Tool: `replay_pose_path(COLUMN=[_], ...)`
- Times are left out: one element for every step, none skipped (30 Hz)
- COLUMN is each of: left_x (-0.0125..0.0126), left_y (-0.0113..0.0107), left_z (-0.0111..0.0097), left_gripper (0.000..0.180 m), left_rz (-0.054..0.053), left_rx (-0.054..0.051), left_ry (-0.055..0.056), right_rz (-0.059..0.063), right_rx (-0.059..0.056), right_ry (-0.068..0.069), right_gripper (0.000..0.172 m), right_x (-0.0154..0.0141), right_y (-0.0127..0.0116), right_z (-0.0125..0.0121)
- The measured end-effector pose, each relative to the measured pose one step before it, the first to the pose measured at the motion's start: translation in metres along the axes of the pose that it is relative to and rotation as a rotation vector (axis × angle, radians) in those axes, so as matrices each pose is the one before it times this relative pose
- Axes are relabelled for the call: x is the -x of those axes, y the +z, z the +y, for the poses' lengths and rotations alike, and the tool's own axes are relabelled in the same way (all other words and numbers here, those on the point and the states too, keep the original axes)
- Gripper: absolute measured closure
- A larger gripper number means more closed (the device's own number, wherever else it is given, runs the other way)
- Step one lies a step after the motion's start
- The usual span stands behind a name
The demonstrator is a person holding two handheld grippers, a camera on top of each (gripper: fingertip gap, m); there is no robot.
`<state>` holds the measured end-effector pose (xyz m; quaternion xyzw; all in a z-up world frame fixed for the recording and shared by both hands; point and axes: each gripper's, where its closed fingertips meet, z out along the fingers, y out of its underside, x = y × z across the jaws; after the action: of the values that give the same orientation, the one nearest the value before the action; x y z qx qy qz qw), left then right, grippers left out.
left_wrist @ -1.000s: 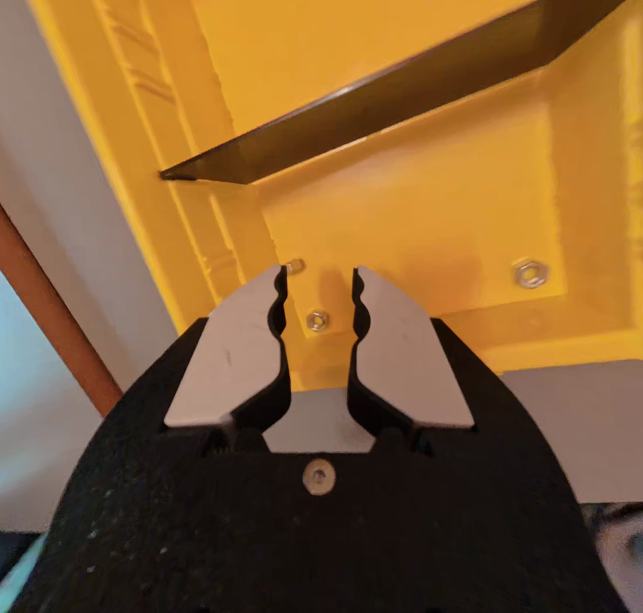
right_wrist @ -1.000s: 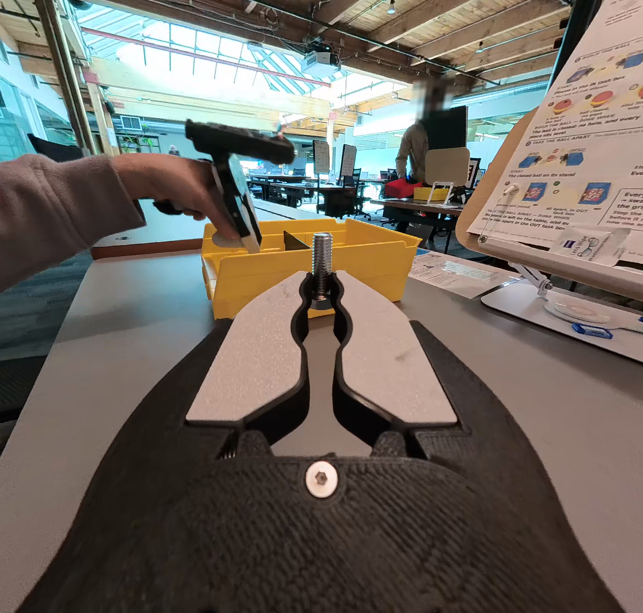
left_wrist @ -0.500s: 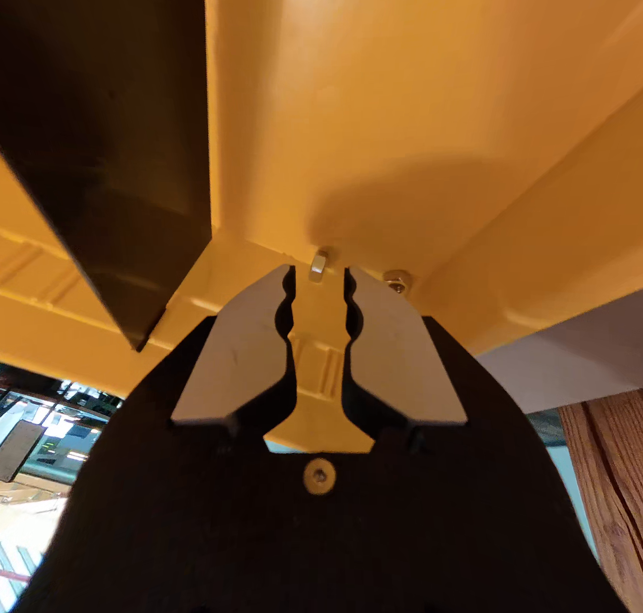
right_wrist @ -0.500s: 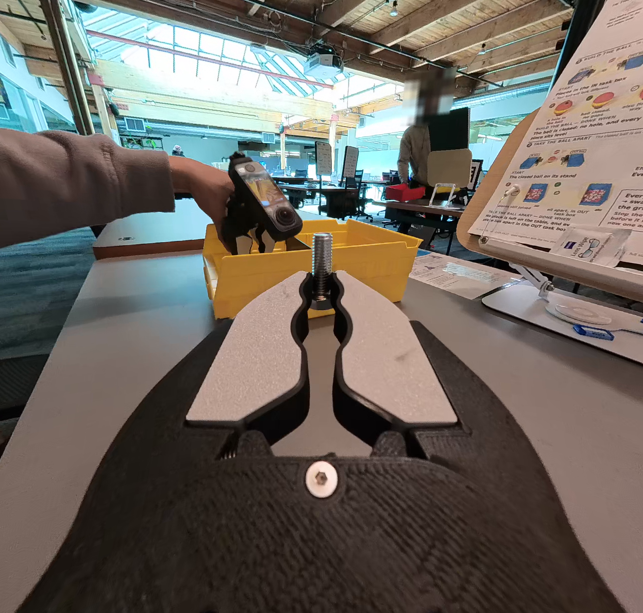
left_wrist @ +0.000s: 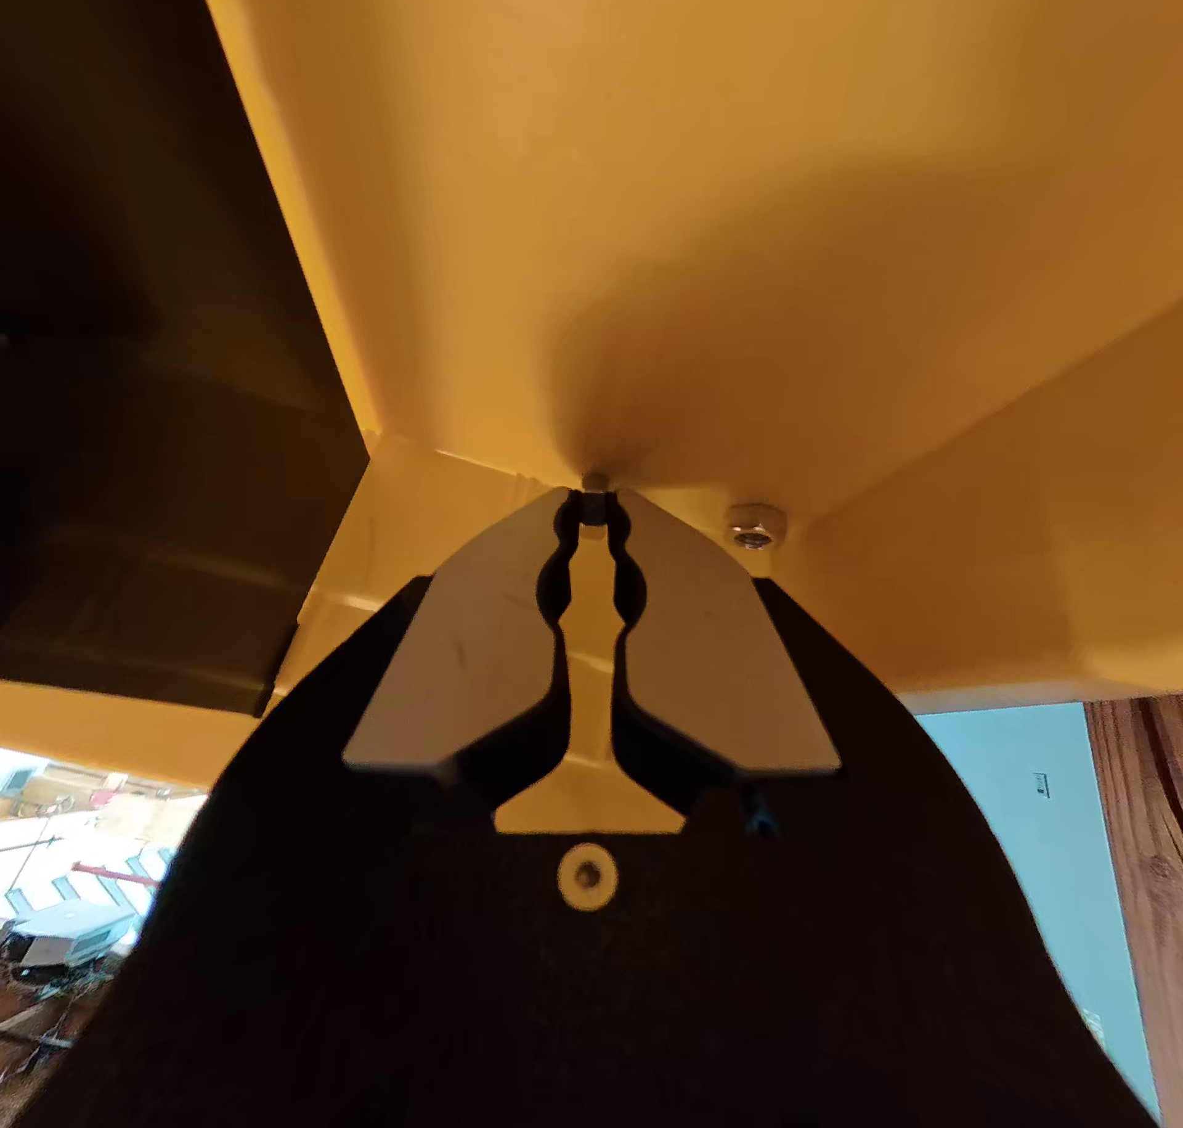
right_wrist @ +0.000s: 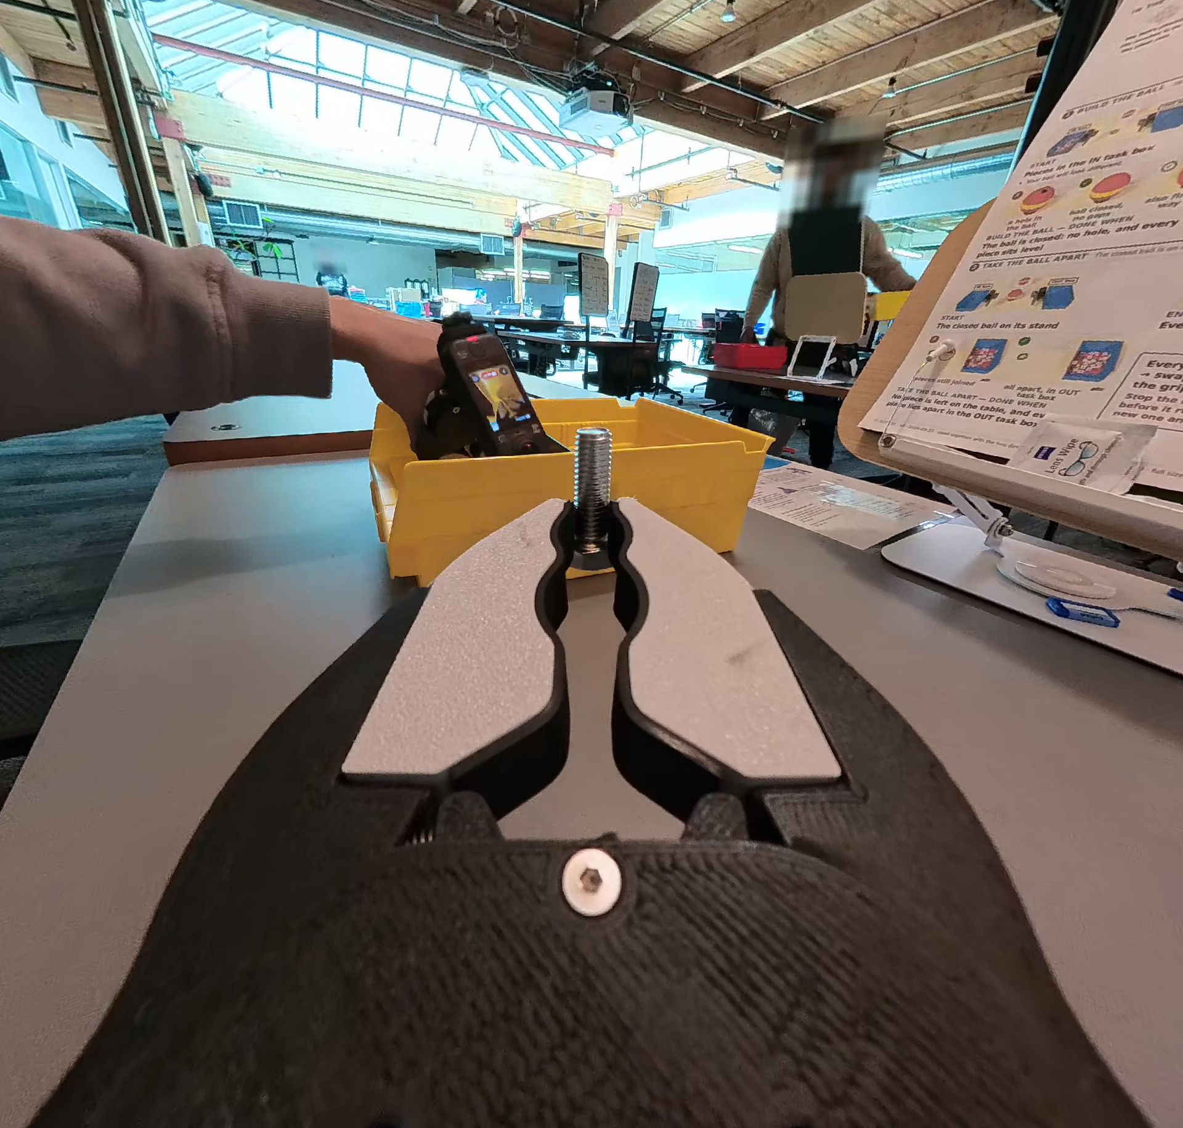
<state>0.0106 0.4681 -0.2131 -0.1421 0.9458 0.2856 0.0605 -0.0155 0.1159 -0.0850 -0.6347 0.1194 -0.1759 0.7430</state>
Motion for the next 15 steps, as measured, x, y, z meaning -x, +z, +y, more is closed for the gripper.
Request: replay_pose_path(left_x=[-0.00046,0.00189,0.00233,0.00209,0.00289,0.00148,-0.00383,-0.01126,-0.01745,-0.02303,-0.02799,-0.02951,-0.02723,-0.02285,-0.01697], left_y=[-0.00328,-0.0055,-0.00819,-0.01095,-0.01398,-0.017,-0.01903,-0.01938,-0.0172,-0.01257,-0.00641,0.00085,0.00789,0.0133,0.01653], left_z=[-0.00048,-0.00026,-0.00055,-0.00194,-0.00462,-0.00976,-0.01638,-0.02233,-0.0267,-0.02755,-0.02446,-0.01966,-0.01227,-0.00301,0.00387], left_gripper=[0.173,0.173,0.173,0.173,0.173,0.173,0.173,0.173,0.173,0.173,0.173,0.173,0.173,0.173,0.173], left_rz=[0.0076,-0.0043,-0.0026,0.0025,-0.0025,-0.0021,0.0181,0.0454,0.0585,0.0677,0.0796,0.0756,0.0606,0.0444,0.0282], left_rx=[-0.0128,-0.0204,-0.0341,-0.051,-0.074,-0.1069,-0.1398,-0.1615,-0.1705,-0.1635,-0.1428,-0.1177,-0.0824,-0.0378,-0.0062], left_ry=[-0.0148,-0.0289,-0.0405,-0.0562,-0.0679,-0.0683,-0.064,-0.0603,-0.055,-0.0443,-0.0292,-0.0126,-0.0007,-0.001,-0.009], right_rz=[0.001,0.0021,0.0029,0.0021,0.0036,0.0076,0.015,0.0202,0.0204,0.0176,0.0173,0.0187,0.0161,0.0123,0.0145], right_rx=[0.0016,0.0014,-0.0011,-0.0028,-0.0033,-0.0029,-0.0031,-0.0028,-0.0017,-0.0004,0.0006,-0.0029,-0.0066,-0.0055,-0.0029], right_ry=[-0.0027,-0.0013,-0.0004,0.0015,0.0022,-0.0003,-0.0039,-0.0059,-0.0049,-0.004,-0.0017,-0.0002,0.001,0.0002,-0.0001], right_gripper=[0.163,0.163,0.163,0.163,0.163,0.163,0.163,0.163,0.163,0.163,0.163,0.163,0.163,0.163,0.163], right_x=[-0.00019,-0.00045,-0.00057,-0.00064,-0.00088,-0.00161,-0.00253,-0.00327,-0.00362,-0.00348,-0.00368,-0.00385,-0.00345,-0.00315,-0.00358], right_y=[-0.00008,-0.00006,-0.00027,-0.00035,-0.00047,-0.0006,-0.00081,-0.0011,-0.00121,-0.00136,-0.00142,-0.00172,-0.00181,-0.00199,-0.0021], right_z=[0.00031,0.0002,-0.00029,-0.00044,-0.00063,-0.00059,-0.00087,-0.0009,-0.00075,-0.00058,-0.00053,-0.00087,-0.00123,-0.00132,-0.00099])
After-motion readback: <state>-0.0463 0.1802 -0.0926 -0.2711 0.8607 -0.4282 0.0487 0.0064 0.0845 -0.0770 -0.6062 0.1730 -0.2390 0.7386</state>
